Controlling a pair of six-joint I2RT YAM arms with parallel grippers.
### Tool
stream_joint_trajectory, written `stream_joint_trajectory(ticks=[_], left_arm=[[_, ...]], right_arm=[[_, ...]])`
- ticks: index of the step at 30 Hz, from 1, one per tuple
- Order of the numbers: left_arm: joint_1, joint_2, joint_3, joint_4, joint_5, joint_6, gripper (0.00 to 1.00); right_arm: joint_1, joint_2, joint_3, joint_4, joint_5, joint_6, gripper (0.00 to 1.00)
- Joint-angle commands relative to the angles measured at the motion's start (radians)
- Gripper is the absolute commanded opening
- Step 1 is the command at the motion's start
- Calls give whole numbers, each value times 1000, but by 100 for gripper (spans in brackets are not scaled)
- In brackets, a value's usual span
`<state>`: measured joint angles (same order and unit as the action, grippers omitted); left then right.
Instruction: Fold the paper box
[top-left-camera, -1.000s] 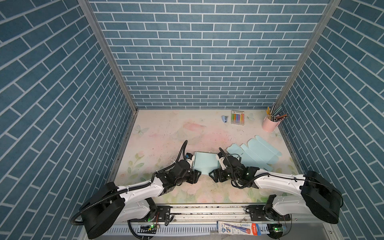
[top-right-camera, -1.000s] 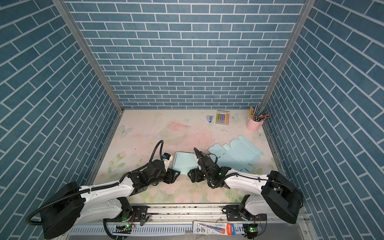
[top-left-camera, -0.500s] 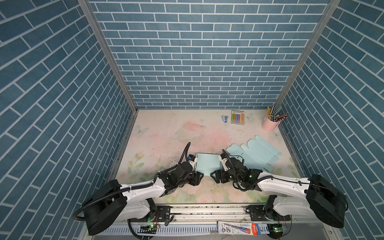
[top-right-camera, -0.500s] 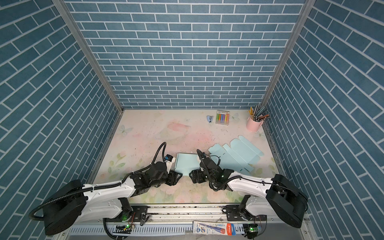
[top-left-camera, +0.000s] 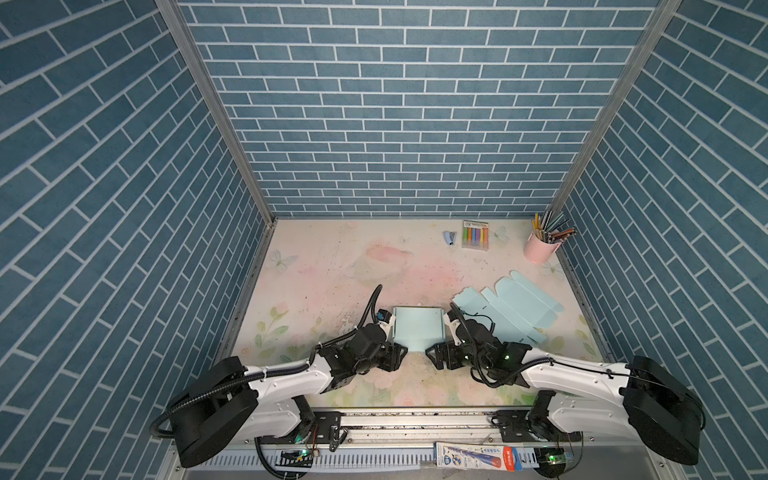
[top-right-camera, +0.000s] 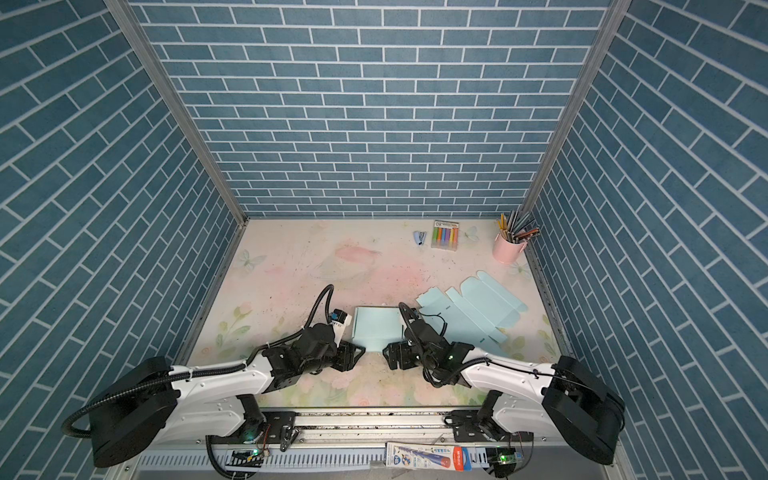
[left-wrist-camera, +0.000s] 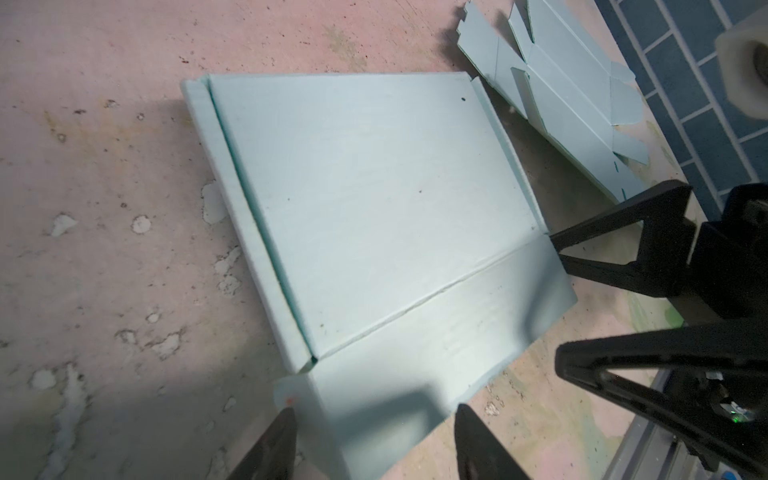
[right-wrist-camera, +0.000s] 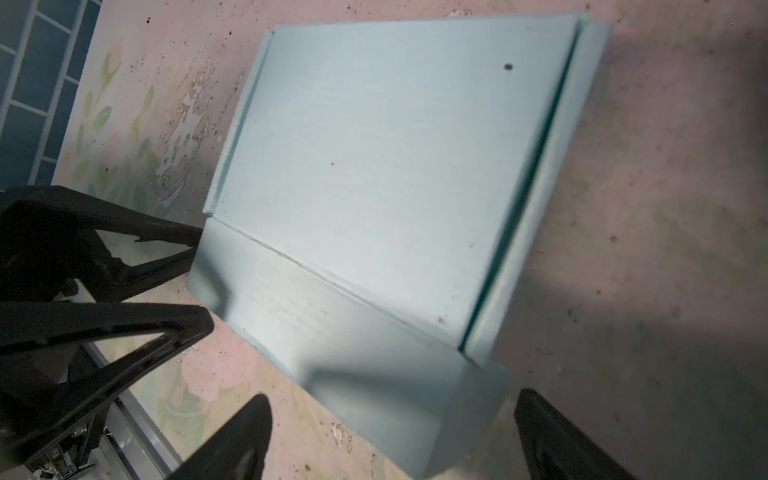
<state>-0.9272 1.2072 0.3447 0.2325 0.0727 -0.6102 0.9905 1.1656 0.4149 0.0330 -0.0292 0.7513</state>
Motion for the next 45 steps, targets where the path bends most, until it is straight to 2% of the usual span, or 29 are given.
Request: stream_joint_trajectory(ticks=[1,9,20,25,33,45], left_arm=[[2,3,-6,29,5,-9,61],[1,-5,-8,41,18,-14,59],[-16,4,-20,68,12,-30,58],[-16,24,-28,81,4,-29,50],[-16,22,-15,97,16,-29,49],[-25,-67,-32,18,-20,-42,50]], right_arm=[[9,-22,-1,-17,28,40,94],[51,60,45,15,11,34,93],[73,64,71,-1,51,16,92],[73,88,62,-26,108,13,90],[83,114,91,-19,92,-13,89],[160,117,121,-24,107,4,89]])
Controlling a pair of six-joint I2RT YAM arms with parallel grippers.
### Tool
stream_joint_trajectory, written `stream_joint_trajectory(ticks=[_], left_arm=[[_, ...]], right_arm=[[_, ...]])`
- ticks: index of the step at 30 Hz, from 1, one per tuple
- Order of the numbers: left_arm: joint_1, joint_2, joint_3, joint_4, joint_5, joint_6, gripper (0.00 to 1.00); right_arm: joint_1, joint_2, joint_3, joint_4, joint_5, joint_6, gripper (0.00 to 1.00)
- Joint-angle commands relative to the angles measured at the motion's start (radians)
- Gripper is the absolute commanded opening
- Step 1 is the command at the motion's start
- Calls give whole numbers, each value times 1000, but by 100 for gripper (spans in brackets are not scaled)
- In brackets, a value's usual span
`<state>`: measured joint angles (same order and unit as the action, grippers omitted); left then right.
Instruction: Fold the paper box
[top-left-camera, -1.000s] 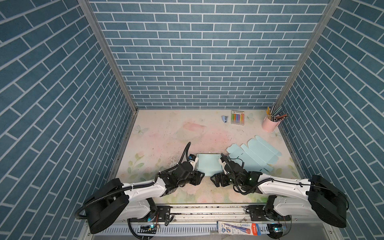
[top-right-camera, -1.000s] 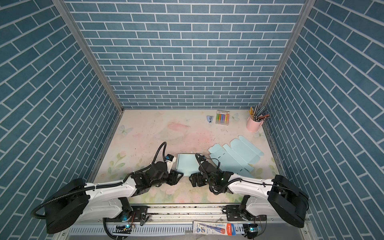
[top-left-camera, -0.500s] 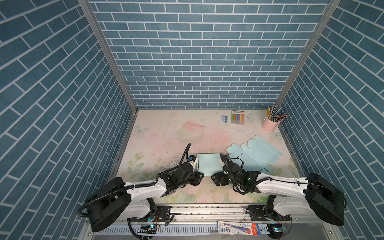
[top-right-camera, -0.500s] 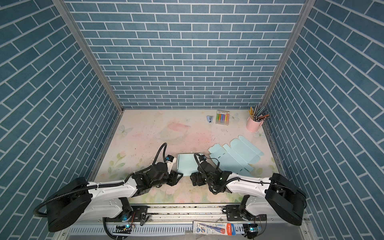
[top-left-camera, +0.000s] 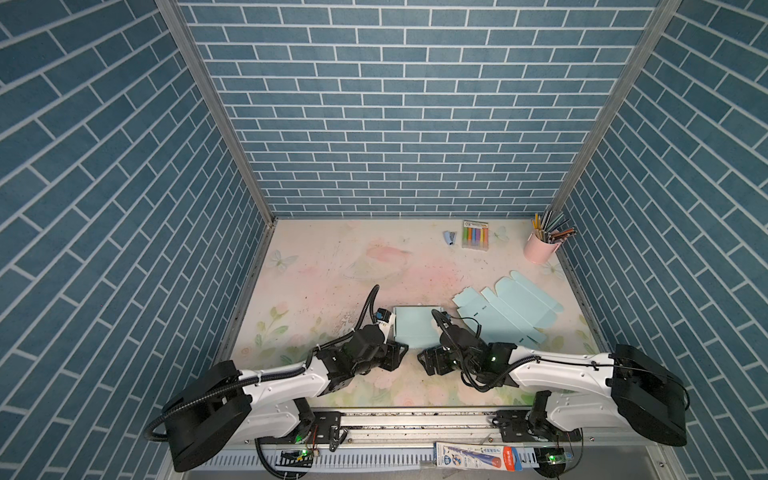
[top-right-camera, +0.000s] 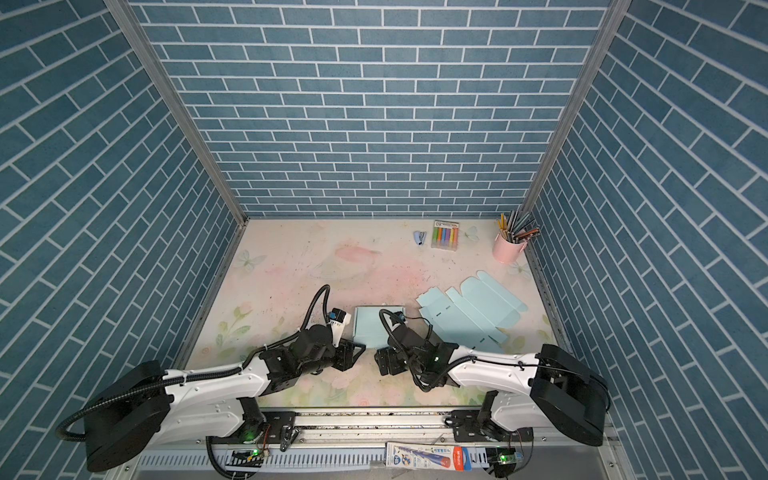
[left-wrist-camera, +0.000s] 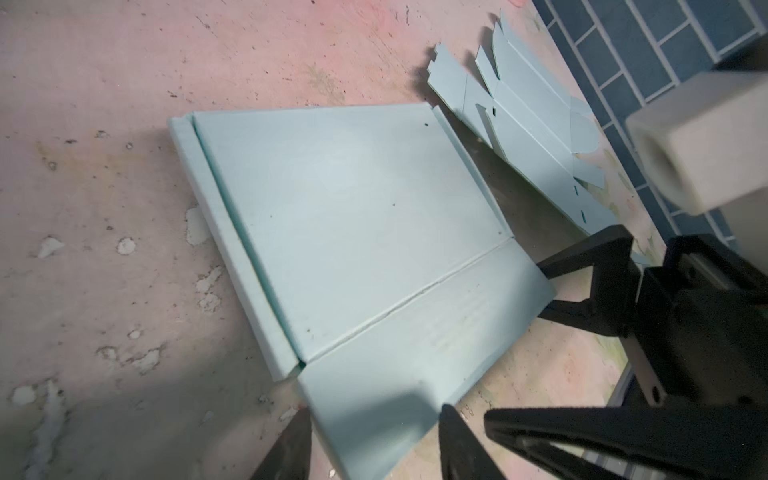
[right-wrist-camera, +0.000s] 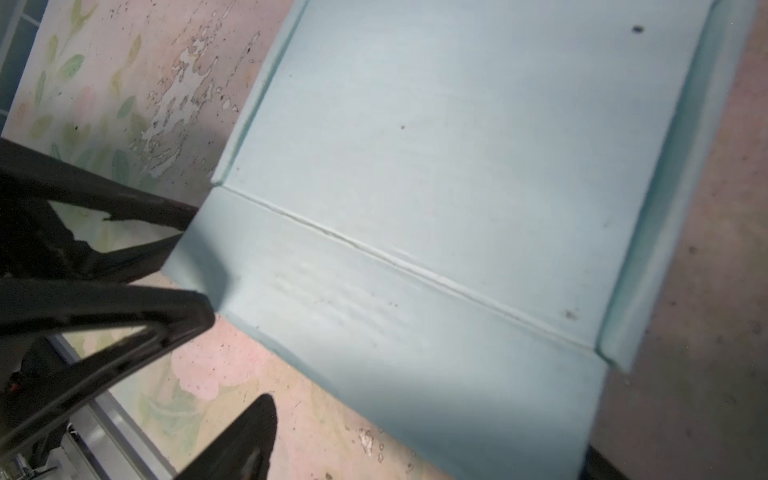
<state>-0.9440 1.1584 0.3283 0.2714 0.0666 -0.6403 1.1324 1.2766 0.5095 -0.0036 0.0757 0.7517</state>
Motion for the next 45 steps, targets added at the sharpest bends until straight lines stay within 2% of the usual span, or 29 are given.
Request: stream_joint_trajectory(ticks=[1,19,25,29,34,39,45], left_arm=[[-8,-19,-16,-29,-20,-12,50],[32,67,6,0,-24,21,43],[39,61,0,0,-22,22,42],[44,55,3,-10,-20,30,42],[46,49,6,-12,-18,32,42],[47,50,10,-12,-11,36,42],[47,64,12,7,14,39,42]], right_arm=[[21,13,25,20,-1,6,89],[22,1,-49,64,-14,37,89],[22,-99,-116,7,0,89,91],[22,-165,-116,-77,50,106,93],[-3,-209,-111,-65,66,77,94],[-58,-168,-83,-22,27,26,92],[-63,-85,-28,12,-26,-4,90]])
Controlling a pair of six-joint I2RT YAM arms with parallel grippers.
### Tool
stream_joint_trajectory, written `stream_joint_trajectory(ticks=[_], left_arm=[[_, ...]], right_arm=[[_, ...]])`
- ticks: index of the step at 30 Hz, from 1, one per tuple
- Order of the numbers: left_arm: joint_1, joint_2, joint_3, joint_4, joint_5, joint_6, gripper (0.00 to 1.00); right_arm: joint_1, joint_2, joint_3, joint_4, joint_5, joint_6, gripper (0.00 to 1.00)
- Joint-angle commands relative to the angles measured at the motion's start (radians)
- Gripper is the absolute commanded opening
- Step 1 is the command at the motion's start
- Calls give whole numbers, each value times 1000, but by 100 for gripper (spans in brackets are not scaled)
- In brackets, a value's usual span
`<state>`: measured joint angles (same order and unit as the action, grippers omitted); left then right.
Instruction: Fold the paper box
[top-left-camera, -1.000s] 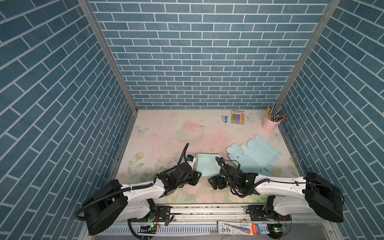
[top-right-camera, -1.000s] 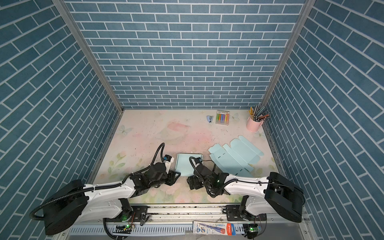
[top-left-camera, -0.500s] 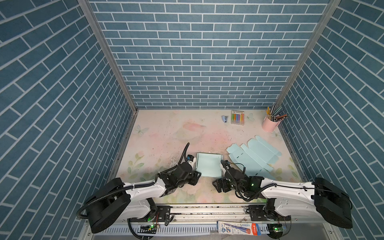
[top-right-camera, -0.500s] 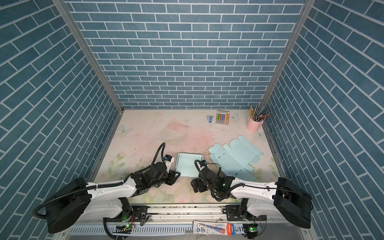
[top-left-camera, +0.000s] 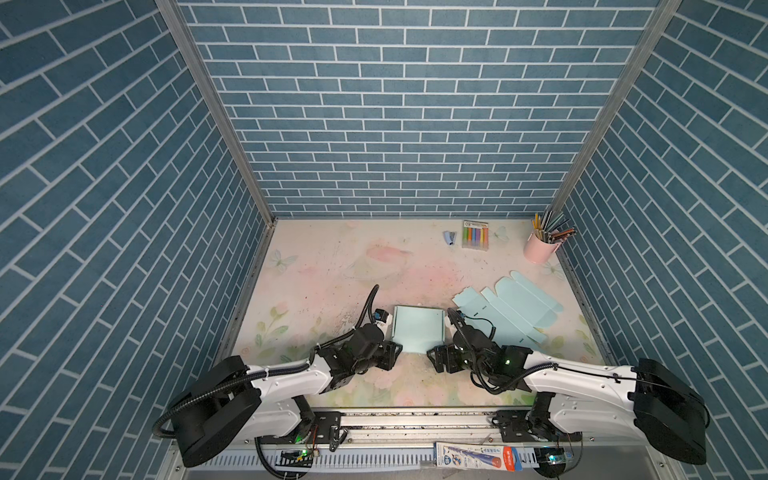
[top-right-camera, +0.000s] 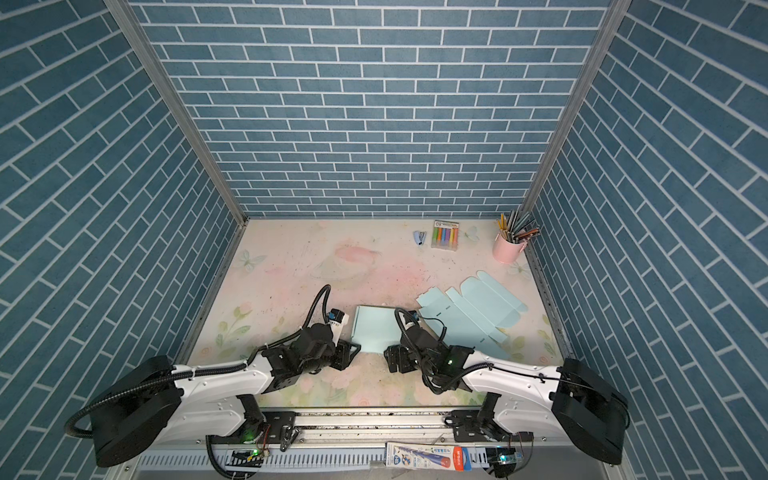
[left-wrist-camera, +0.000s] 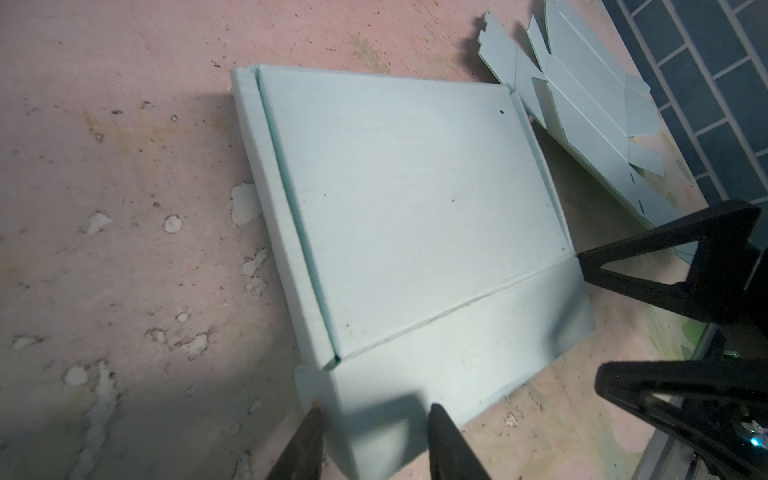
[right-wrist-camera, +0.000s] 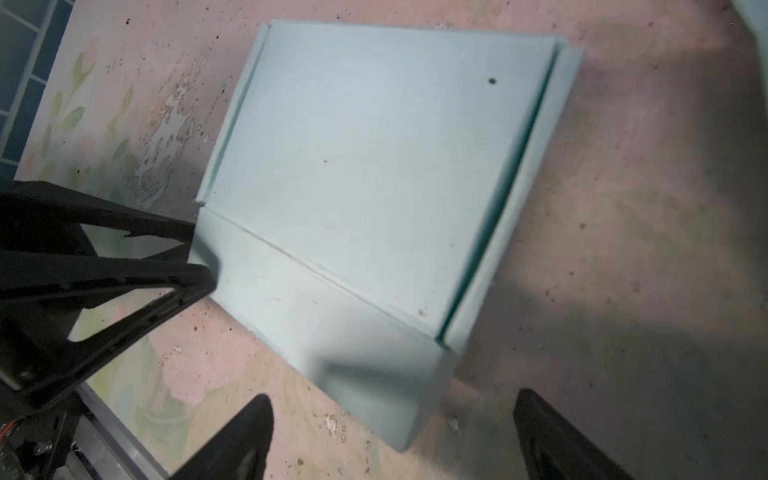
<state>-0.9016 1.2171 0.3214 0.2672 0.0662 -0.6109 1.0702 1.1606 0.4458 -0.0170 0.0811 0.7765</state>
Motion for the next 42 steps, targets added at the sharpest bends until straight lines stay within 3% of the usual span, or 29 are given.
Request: stream_joint_trajectory(ticks=[1,7,28,42], left_arm=[[5,7,22,14,18,10,42],[5,-10,16,50,49,-1,42],[6,74,46,66,-11,26,38],[18,102,50,81,-10,36,37]], right_arm=[[-1,44,43,30,-38,-32,89],[4,84,60,70,-70,-37,83],[1,95,50,58,-18,-51,82],[-67,-81,-4,-58,42,-80,86]])
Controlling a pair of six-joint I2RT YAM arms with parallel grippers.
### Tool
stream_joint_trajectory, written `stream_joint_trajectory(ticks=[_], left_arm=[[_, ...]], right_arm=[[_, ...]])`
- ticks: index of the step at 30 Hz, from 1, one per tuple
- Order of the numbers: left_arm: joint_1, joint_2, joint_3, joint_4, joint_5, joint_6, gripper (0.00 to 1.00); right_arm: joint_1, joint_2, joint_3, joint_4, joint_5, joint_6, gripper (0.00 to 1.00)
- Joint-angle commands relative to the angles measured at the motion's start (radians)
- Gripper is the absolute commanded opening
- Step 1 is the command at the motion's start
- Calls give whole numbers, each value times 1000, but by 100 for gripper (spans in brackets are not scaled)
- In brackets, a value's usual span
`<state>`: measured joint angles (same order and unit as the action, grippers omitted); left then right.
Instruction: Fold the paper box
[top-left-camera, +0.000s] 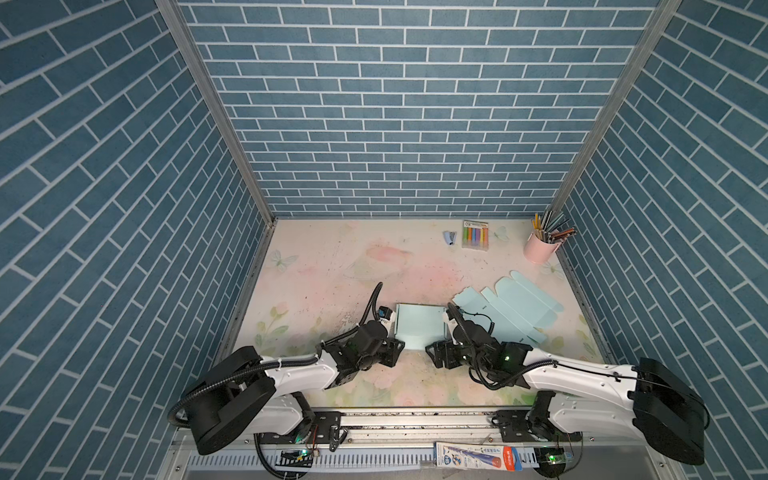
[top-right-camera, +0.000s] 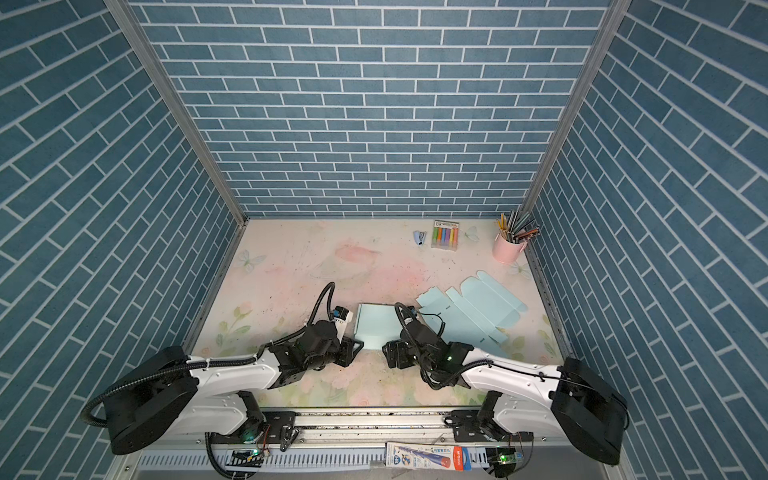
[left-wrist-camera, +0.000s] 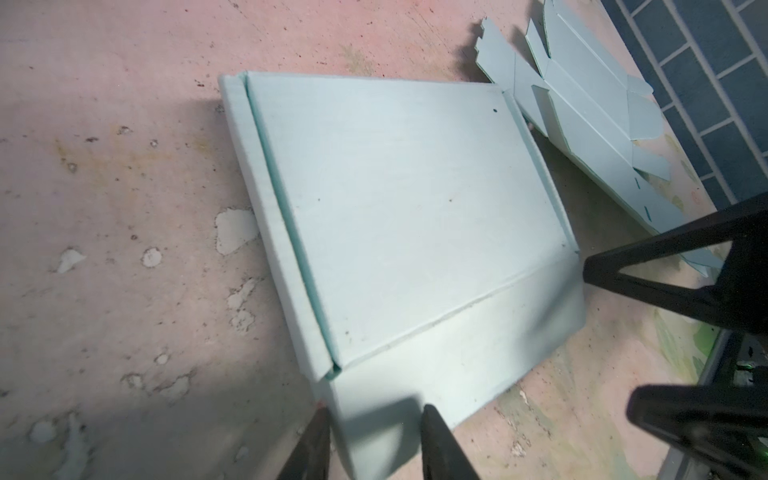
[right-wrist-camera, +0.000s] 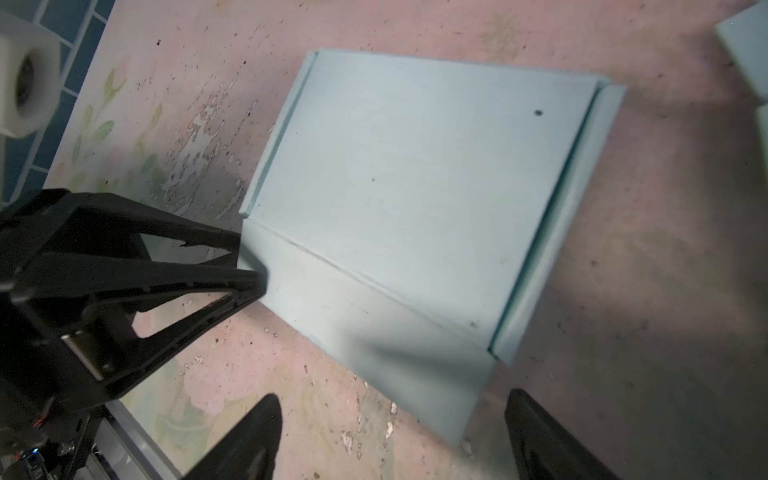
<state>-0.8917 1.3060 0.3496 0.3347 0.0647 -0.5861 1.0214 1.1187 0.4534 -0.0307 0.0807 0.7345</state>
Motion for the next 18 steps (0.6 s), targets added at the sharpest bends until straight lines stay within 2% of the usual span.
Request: stream_joint_trajectory(ticks=[1,7,13,18], left_arm=[[7,13,22,14,-9,12,37],[9,22,23,18,-10,12,37],[8,44,37,12,-17,19,36],[10,45,45,15,-35,24,36]], right_arm=[[-37,-49,-5,-55,42,-54,86],[-155,3,99,-82,25,-223,86],[-288,237,280,-54,-64,-388,88],[-354,410,366,0,-148,-450,89]])
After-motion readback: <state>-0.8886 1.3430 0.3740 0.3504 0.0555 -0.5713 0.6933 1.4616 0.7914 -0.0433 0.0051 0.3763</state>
